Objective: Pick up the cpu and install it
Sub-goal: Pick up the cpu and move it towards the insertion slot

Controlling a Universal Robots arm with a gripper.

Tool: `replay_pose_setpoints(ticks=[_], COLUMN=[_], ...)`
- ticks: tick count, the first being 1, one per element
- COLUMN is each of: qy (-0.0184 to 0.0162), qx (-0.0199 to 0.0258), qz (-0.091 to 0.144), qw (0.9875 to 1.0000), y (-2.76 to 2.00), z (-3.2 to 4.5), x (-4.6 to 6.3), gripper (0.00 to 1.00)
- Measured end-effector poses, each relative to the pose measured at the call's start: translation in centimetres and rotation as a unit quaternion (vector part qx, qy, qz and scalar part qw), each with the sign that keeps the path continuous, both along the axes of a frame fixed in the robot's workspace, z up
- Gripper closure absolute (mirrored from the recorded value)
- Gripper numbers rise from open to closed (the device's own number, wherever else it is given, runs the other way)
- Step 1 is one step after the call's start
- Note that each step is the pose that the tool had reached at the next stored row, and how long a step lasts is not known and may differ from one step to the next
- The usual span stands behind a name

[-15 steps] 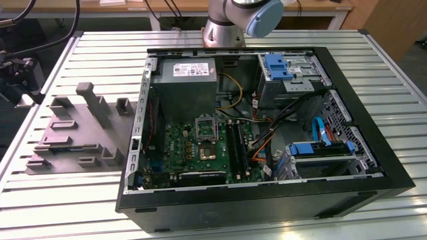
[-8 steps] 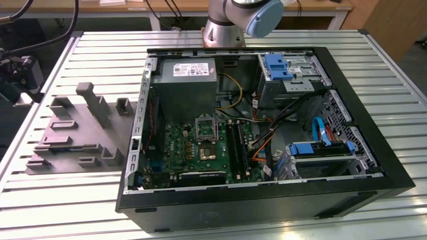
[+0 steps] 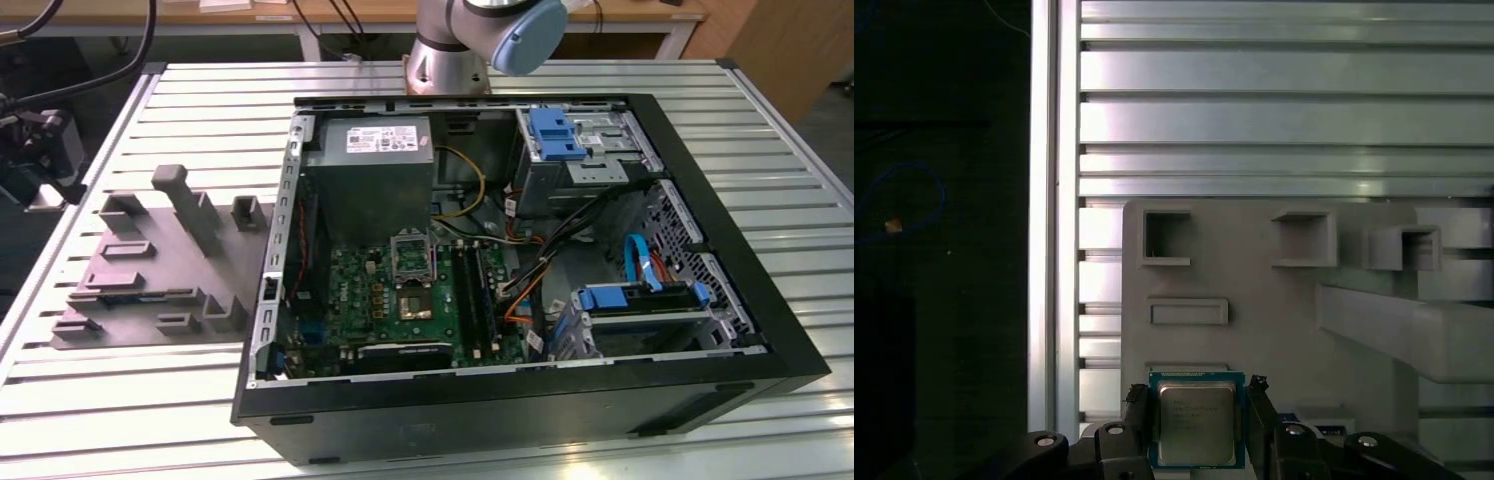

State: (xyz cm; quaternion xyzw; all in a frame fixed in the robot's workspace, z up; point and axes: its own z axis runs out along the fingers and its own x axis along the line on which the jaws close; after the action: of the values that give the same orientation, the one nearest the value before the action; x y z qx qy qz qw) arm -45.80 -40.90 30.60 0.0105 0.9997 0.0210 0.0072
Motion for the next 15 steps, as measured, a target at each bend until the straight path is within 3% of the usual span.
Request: replay_pose_setpoints(ticks=[15], qy=[0.0000], qx=[-0.0023], qz=[0.000], qw=[1.0000], y=[0.00], z=[0.32], x=[0.00], gripper=[0.53])
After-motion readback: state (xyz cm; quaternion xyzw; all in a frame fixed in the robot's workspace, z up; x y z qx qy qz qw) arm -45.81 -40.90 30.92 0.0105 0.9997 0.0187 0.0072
